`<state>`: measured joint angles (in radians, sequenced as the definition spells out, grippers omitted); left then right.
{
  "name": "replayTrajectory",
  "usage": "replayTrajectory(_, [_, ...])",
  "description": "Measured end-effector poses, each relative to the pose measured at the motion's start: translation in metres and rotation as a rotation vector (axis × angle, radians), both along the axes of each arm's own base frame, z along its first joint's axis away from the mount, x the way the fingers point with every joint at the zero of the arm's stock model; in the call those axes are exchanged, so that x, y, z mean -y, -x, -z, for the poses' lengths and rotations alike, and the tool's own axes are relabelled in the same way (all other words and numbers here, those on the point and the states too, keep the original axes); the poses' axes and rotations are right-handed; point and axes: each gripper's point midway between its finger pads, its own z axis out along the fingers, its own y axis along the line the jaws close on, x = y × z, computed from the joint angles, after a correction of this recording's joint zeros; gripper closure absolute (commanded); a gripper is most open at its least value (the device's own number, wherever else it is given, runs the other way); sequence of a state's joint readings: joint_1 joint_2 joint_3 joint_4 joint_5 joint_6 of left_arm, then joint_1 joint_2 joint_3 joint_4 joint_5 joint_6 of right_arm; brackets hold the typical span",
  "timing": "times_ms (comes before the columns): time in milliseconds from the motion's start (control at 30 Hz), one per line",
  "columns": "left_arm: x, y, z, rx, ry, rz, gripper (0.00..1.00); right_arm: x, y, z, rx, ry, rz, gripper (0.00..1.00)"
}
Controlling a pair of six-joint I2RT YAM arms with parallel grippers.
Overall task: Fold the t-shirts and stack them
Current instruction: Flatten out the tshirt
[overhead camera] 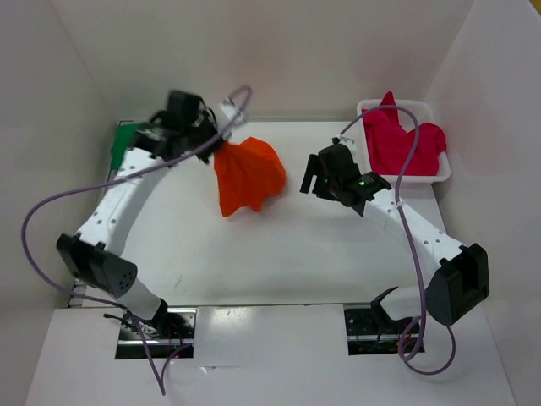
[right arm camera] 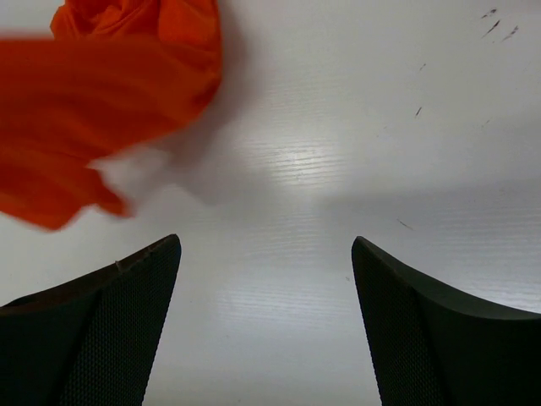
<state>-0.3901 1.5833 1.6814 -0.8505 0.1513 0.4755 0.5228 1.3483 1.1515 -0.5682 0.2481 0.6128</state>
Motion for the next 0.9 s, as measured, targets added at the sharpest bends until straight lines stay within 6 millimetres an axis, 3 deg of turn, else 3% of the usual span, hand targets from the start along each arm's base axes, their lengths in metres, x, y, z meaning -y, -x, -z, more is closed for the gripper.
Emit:
replayTrajectory(67, [-0.010,-0.016,-0.103,0.232,0.117,-0.033,0.99,0.000,0.001,-0.002,0.004,-0.004,-0.002,0.14])
replayTrajectory(133, [-0.022,-0.002,-0.201,0.449,0.221,-0.039,0.99,-0.001,0.001,-0.004,0.008,-0.012,-0.007,0.15])
replayTrajectory(200, [-0.030,0.024,-0.264,0.589,0.293,-0.032,0.98,-0.001,0.003,-0.008,0.015,-0.019,-0.010,0.15])
replayTrajectory(267, [-0.037,0.046,-0.306,0.692,0.344,-0.028,0.98,-0.002,0.004,-0.011,0.022,-0.029,-0.015,0.15])
replayTrajectory(367, [-0.038,0.067,-0.332,0.752,0.383,-0.004,0.96,-0.002,0.005,-0.018,0.036,-0.040,-0.019,0.15])
replayTrajectory(433, [-0.031,0.064,-0.324,0.712,0.397,0.022,0.96,-0.002,0.007,-0.022,0.046,-0.048,-0.021,0.15])
replayTrajectory(500, [-0.016,0.051,-0.301,0.625,0.405,0.065,0.95,-0.002,0.007,-0.025,0.052,-0.052,-0.021,0.15])
replayTrajectory(567, [0.000,0.031,-0.267,0.508,0.406,0.105,0.95,-0.001,0.007,-0.026,0.056,-0.051,-0.018,0.15])
replayTrajectory(667, [0.028,-0.007,-0.197,0.289,0.402,0.132,0.90,0.003,0.007,-0.026,0.060,-0.041,0.000,0.15])
replayTrajectory(700, [0.038,-0.017,-0.171,0.213,0.399,0.139,0.84,0.005,0.007,-0.026,0.059,-0.036,0.009,0.15])
replayTrajectory(733, [0.048,-0.024,-0.146,0.138,0.399,0.146,0.66,0.008,0.007,-0.025,0.055,-0.027,0.025,0.15])
replayTrajectory(767, [0.059,-0.029,-0.121,0.062,0.395,0.155,0.43,0.012,0.007,-0.025,0.053,-0.020,0.045,0.15])
replayTrajectory(800, [0.069,-0.031,-0.102,0.011,0.389,0.172,0.29,0.016,0.007,-0.025,0.051,-0.012,0.063,0.15])
replayTrajectory(833, [0.081,-0.029,-0.085,-0.048,0.391,0.184,0.08,0.022,0.007,-0.025,0.047,-0.006,0.089,0.15])
replayTrajectory(900, [0.100,-0.018,-0.064,-0.127,0.386,0.223,0.03,0.035,0.007,-0.027,0.048,0.006,0.140,0.15])
